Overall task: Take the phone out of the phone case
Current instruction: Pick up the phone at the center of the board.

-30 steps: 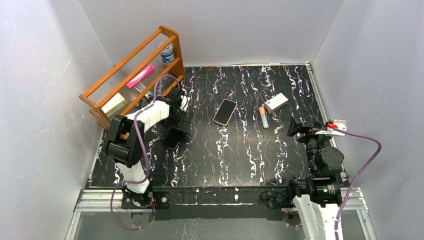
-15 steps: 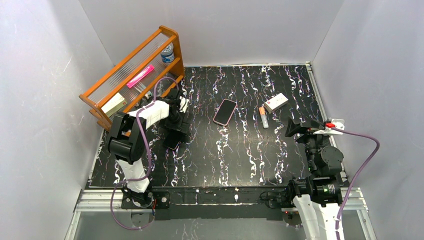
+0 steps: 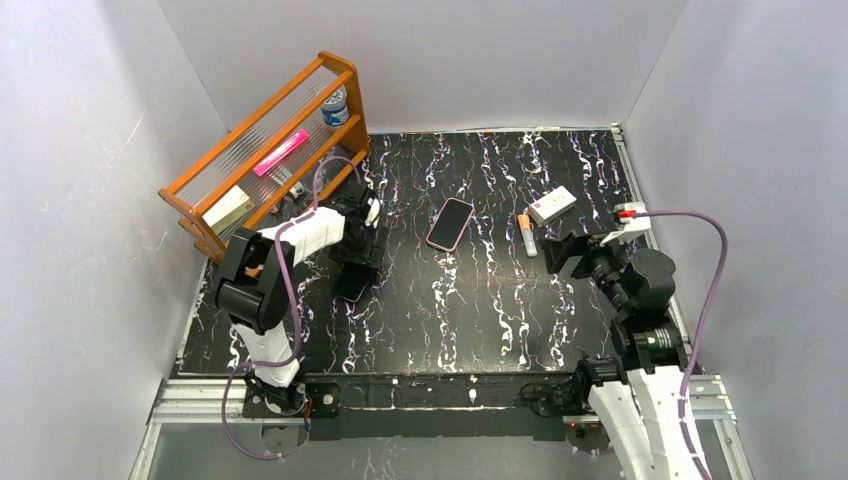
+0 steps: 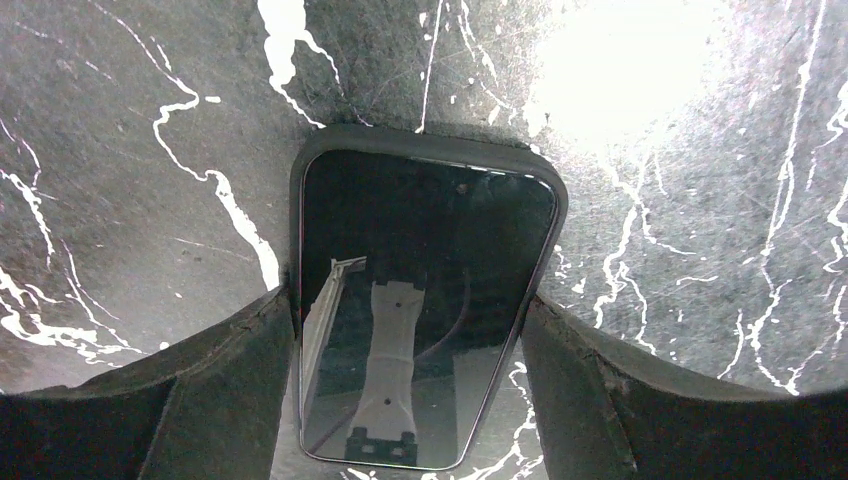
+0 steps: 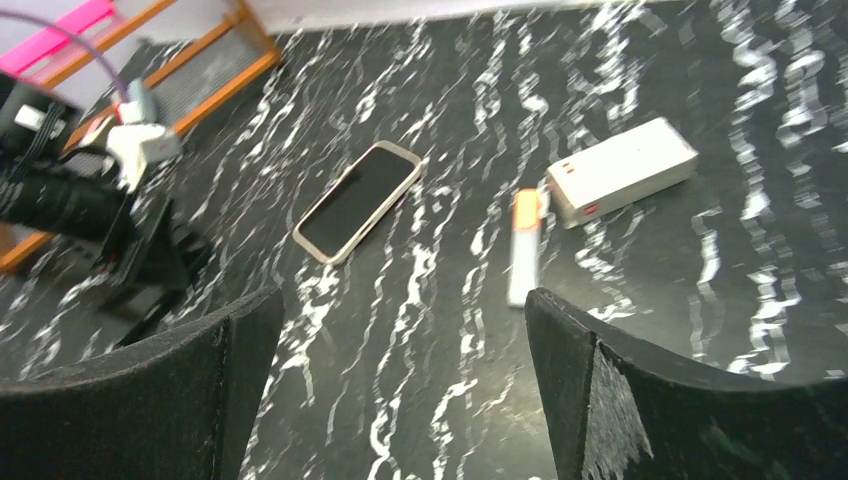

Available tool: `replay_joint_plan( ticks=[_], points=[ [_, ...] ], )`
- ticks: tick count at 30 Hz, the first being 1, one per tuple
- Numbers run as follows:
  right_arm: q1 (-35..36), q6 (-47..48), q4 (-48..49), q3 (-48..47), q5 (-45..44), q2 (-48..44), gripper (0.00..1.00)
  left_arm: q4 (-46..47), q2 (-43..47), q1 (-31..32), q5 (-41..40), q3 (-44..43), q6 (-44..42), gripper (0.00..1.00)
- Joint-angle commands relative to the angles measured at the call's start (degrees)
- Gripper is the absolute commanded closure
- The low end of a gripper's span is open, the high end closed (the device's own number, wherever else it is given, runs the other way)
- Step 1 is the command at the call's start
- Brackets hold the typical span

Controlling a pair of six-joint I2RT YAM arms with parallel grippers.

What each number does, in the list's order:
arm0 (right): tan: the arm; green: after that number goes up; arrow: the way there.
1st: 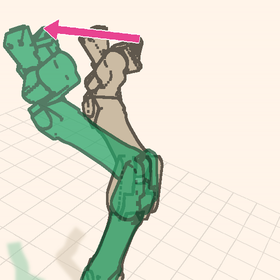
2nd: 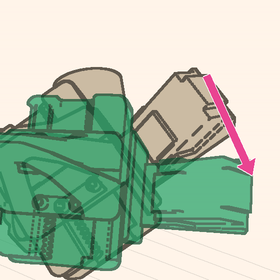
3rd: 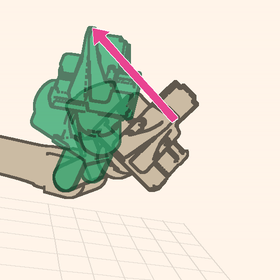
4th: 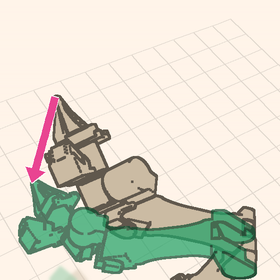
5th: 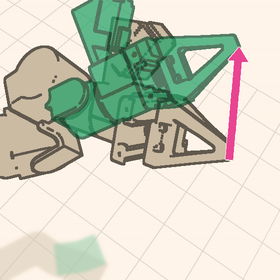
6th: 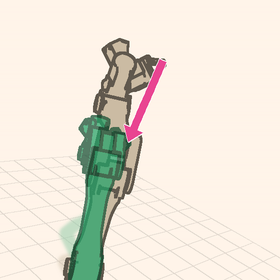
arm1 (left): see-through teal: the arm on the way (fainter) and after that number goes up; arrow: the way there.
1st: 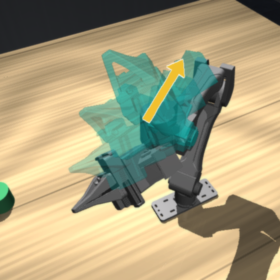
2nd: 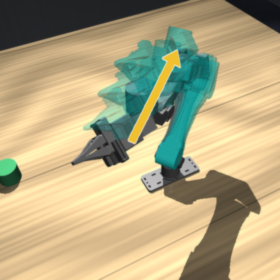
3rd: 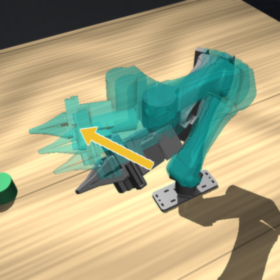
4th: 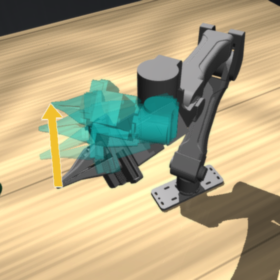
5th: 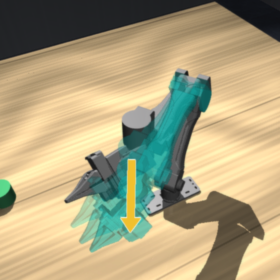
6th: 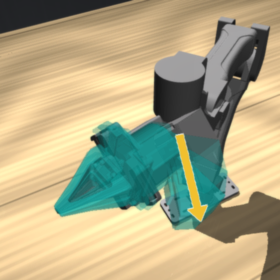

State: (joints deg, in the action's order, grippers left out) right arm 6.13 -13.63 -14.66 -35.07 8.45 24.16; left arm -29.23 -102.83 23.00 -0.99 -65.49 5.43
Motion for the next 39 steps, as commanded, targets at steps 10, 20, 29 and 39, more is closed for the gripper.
replay_joint_plan(
  ticks=[10, 20, 29, 39],
  points=[
    [2.09, -15.61, 15.57, 10.93, 20.64, 9.39, 0.01, 21.25, 8.03, 1.34, 15.98, 13.14, 28.35, 0.87],
    [21.91, -24.94, 33.99, 19.67, 8.23, 21.71, 0.01, 57.4, 11.67, 1.93, 20.18, 28.74, 53.87, 1.0],
    [40.0, -26.54, 50.12, 15.5, -6.25, 41.97, 0.01, 72.11, 13.43, 3.24, 18.15, 38.66, 67.96, 1.0],
    [44.48, -22.9, 56.36, 6.2, -12.1, 56.0, 0.02, 76.51, 17.4, 4.84, 15.14, 42.5, 74.93, 1.0]
  ],
)
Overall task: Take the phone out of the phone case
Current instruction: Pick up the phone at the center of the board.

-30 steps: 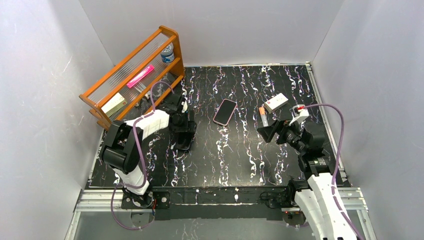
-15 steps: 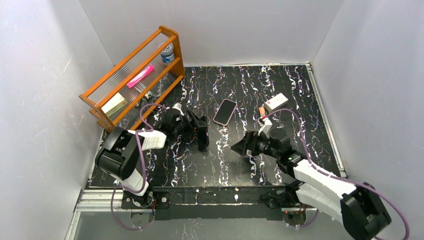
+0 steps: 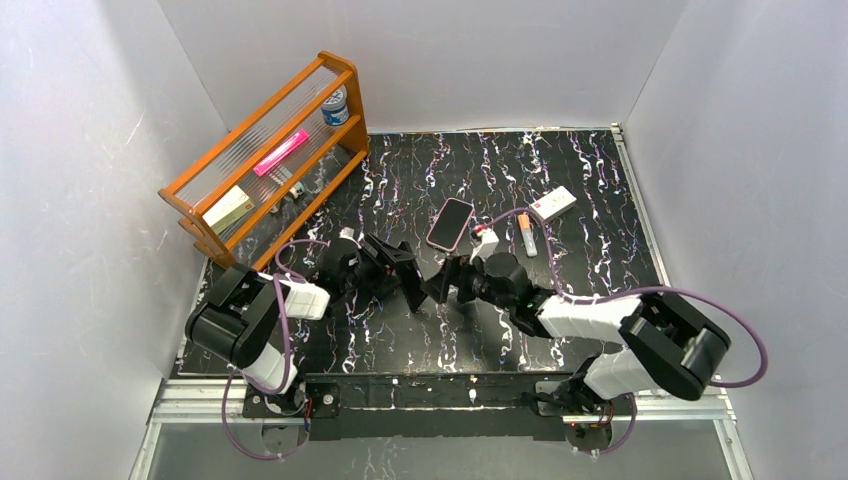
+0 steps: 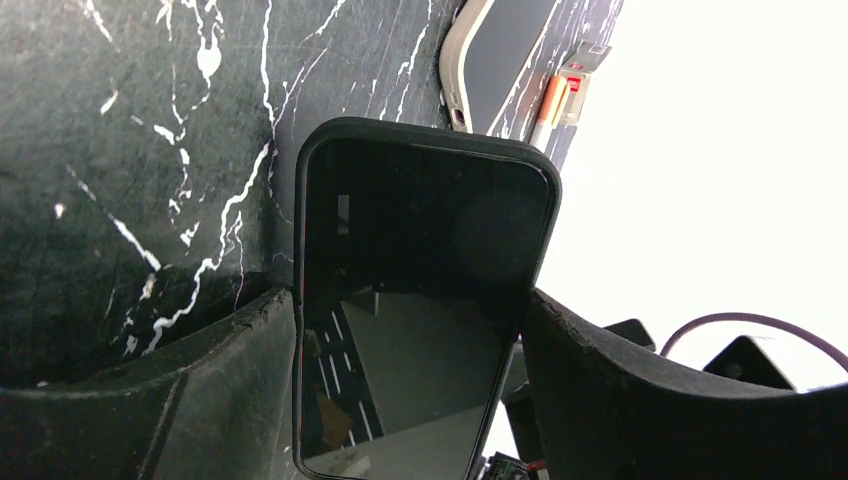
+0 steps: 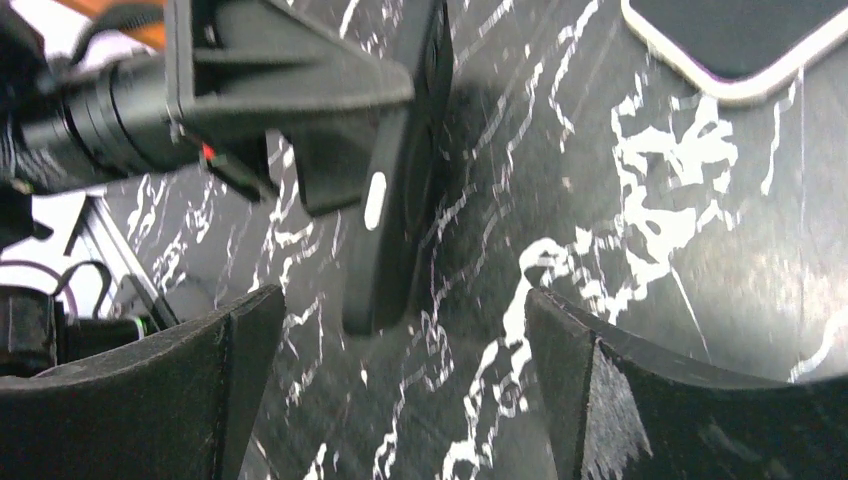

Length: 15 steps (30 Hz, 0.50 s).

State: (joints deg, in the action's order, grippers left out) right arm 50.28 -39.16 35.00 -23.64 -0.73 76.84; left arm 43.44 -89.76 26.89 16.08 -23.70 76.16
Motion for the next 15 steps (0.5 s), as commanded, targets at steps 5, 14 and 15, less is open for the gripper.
replay_joint_plan(
  ticks=[5, 14, 15],
  points=[
    [0.49, 3.49, 9.82, -8.68, -0.89, 9.51, 0.13, 3.84, 6.47, 2.16, -4.46, 1.21, 5.27, 1.0],
    [0.66, 4.5, 11.05, -9.75, 0.38, 12.68, 0.5, 3.86, 6.41, 3.49, -4.51, -0.01, 3.05, 1.0],
    [0.67, 4.6, 11.05, -9.62, 1.61, 12.18, 0.57, 3.85, 6.55, 3.51, -4.17, -0.3, 1.43, 1.0]
  ],
)
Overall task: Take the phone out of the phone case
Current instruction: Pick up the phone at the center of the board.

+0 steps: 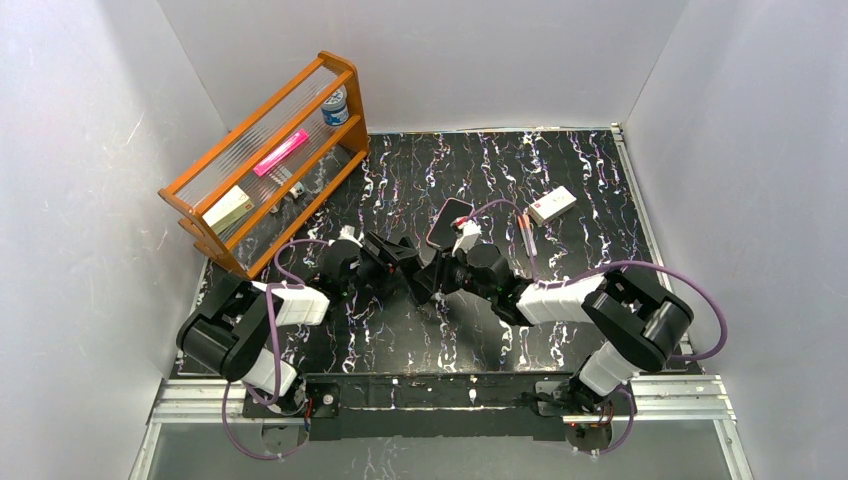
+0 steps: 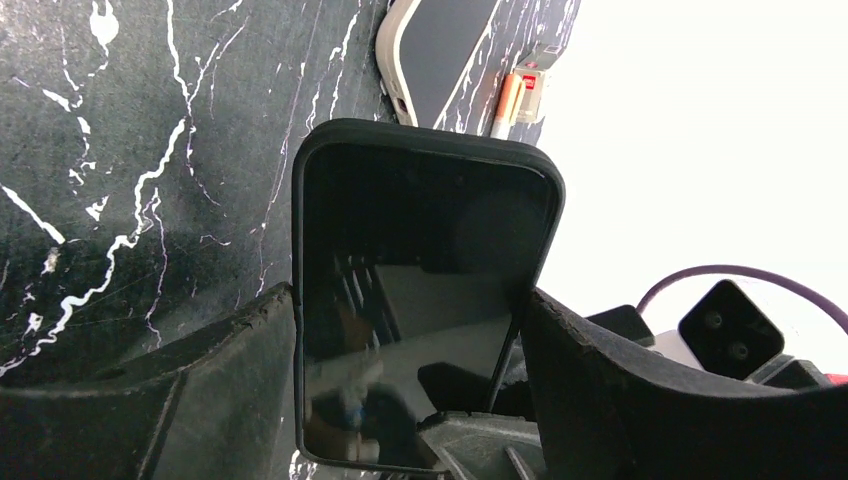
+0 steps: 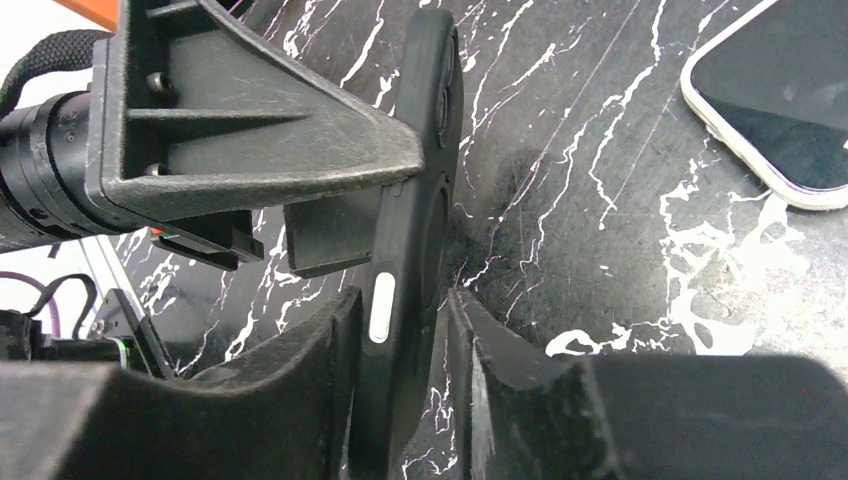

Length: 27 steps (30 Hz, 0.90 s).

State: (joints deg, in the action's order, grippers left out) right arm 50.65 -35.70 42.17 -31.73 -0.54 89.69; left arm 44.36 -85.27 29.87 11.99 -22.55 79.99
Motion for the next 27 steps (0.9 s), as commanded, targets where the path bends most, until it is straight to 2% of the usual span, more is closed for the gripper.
replay_joint_plan(
  ticks=[1, 3, 5, 6, 8, 9, 13, 16, 23, 27],
  points=[
    [0.28, 1.24, 3.93, -1.09, 1.72, -1.37, 0.64, 2.99, 2.27, 0.54, 0.1, -1.63, -3.15, 0.98],
    [0.28, 1.34, 4.32, -0.06, 1.4, -3.11, 0.79, 3.09, 2.83, 0.54, 0.19, -1.63, -4.94, 0.91],
    [0.31, 1.04, 4.41, 0.98, 1.22, -5.05, 0.92, 3.04, 3.65, 0.54, 0.35, -1.77, -7.06, 0.76],
    [0.28, 0.99, 4.36, 1.34, 1.21, -5.97, 0.99, 3.09, 4.11, 0.54, 0.37, -1.92, -8.06, 0.65],
    [0.28, 0.9, 4.04, 1.93, 1.32, -7.81, 0.99, 3.03, 5.0, 0.46, 1.0, -2.41, -10.43, 0.46],
    [0.22, 0.9, 3.91, 2.26, 1.4, -8.85, 0.99, 2.97, 5.41, 0.41, 1.52, -2.72, -11.82, 0.42],
    [-0.86, 0.33, 2.72, 3.76, 1.51, -13.31, 0.99, 2.03, 6.12, -0.18, 5.25, -4.33, -15.54, 0.34],
    [-4.26, -1.98, 1.77, 5.69, 3.67, -16.86, 0.99, 0.3, 7.29, -0.91, 7.14, -5.31, -18.52, 0.28],
    [-13.89, -6.98, 2.04, 10.18, 12.38, -25.7, 0.99, -7.55, 16.31, -1.69, 3.91, -6.59, -28.57, 0.12],
    [-18.95, -10.98, 4.0, 11.34, 19.07, -29.47, 0.99, -7.82, 20.39, -1.82, 6.99, -6.56, -33.78, 0.1]
  ],
)
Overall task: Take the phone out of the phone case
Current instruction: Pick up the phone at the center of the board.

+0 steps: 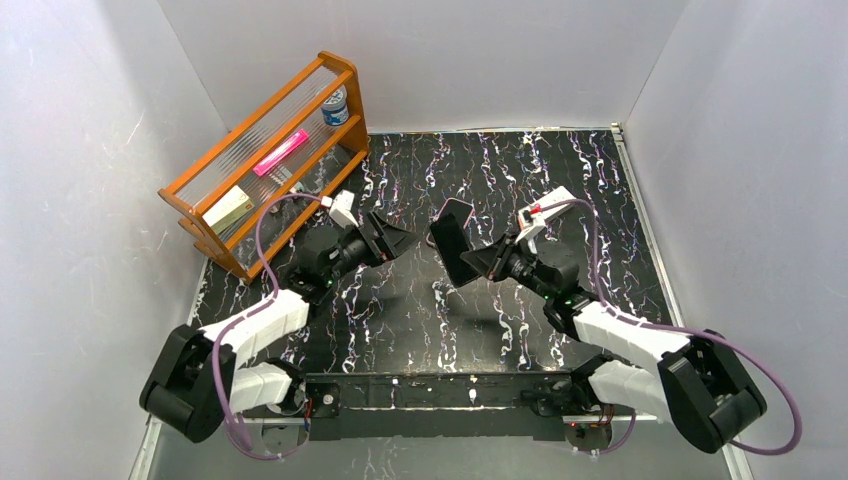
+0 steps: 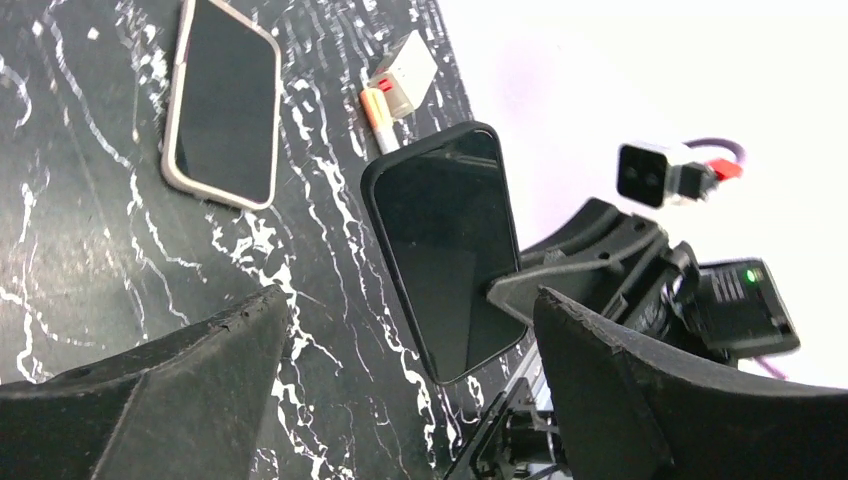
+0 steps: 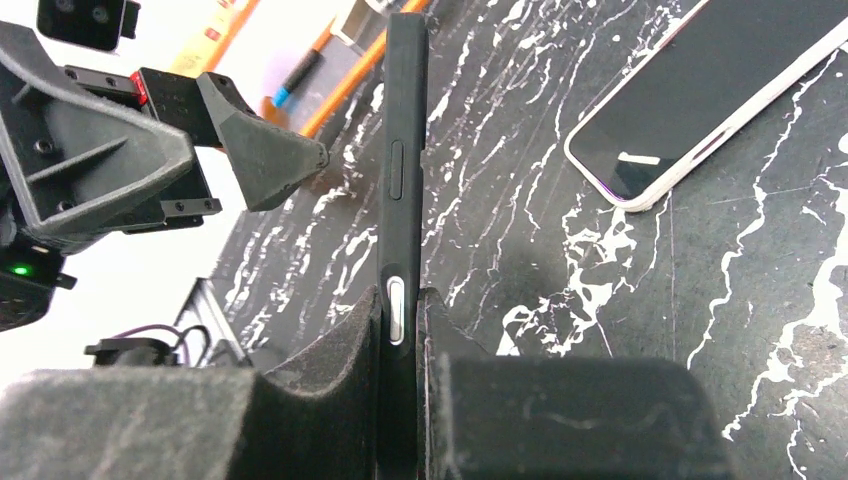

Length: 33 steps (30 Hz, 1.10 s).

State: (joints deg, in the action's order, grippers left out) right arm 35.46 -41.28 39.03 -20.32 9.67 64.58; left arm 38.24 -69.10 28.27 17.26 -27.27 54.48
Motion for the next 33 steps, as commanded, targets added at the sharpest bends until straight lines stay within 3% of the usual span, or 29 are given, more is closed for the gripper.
replay_joint_plan(
  ticks=[1, 5, 14, 21, 27, 33],
  points=[
    [-4.58, -5.88, 7.31, -0.18, 10.62, -4.83, 0.99, -1.33, 4.84, -0.23, 2.5, -1.83, -8.8, 0.1],
    [-6.15, -8.41, 9.24, -1.42, 16.98, -4.64, 0.99, -0.12, 5.57, -0.23, 6.54, -2.95, -10.13, 0.1],
    [-6.46, -20.36, 29.33, -1.3, 25.05, 2.5, 0.99, 10.93, 5.04, 0.06, 11.32, -2.31, -0.33, 0.1],
    [-6.46, -22.51, 31.08, -4.27, 26.27, 4.45, 0.99, 14.98, 3.37, 1.97, 9.75, -1.97, 4.62, 0.11],
    [-6.37, -25.39, 34.46, -6.49, 26.82, 6.96, 0.99, 18.89, 0.93, 3.82, 8.62, -2.97, 8.02, 0.15],
    [-5.9, -28.67, 37.7, -7.92, 27.53, 10.41, 0.99, 24.04, -0.76, 5.81, 7.53, -3.1, 9.97, 0.29]
  ],
)
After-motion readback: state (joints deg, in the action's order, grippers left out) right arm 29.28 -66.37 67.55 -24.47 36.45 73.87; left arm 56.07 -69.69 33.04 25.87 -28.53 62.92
